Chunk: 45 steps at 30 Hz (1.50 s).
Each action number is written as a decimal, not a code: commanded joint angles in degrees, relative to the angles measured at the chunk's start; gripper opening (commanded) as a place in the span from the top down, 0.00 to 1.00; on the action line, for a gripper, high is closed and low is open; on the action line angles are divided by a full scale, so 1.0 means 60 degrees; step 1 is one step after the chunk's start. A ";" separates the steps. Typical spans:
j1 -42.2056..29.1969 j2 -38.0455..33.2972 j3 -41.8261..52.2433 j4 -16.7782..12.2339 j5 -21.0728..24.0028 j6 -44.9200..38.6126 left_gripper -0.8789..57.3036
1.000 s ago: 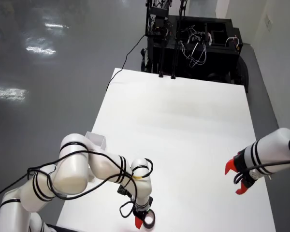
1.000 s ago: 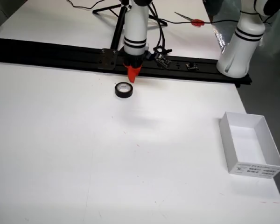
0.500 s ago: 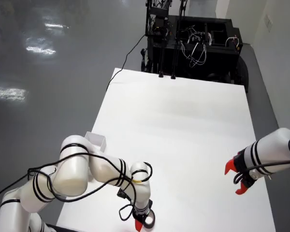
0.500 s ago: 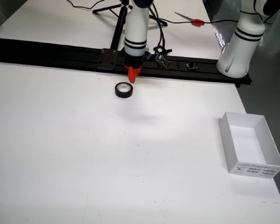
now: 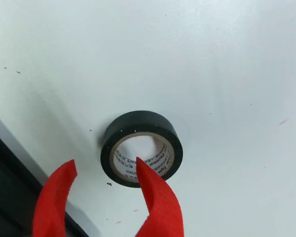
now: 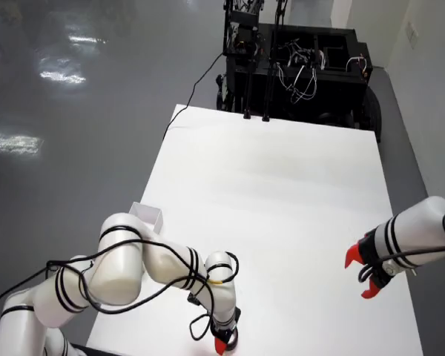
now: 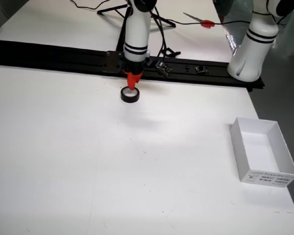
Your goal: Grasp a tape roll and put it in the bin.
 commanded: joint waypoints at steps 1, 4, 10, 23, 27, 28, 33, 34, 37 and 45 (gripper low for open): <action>-0.0058 0.0504 -0.0357 0.0027 -0.0168 0.0042 0.58; -0.0058 0.0533 -0.0357 0.0012 -0.0212 0.0042 0.59; -0.0044 0.0562 -0.0357 0.0012 -0.0241 0.0042 0.60; 0.0000 0.0577 -0.0240 0.0027 -0.0271 0.0042 0.71; 0.0030 0.0577 -0.0240 0.0027 -0.0256 0.0057 0.73; 0.0030 0.0577 -0.0240 0.0027 -0.0256 0.0057 0.74; 0.0030 0.0577 -0.0240 0.0041 -0.0227 0.0072 0.78; 0.0030 0.0577 -0.0240 0.0041 -0.0227 0.0072 0.79; 0.0030 0.0577 -0.0240 0.0041 -0.0183 0.0072 0.85; 0.0015 0.0577 -0.0240 0.0027 0.0037 0.0086 1.00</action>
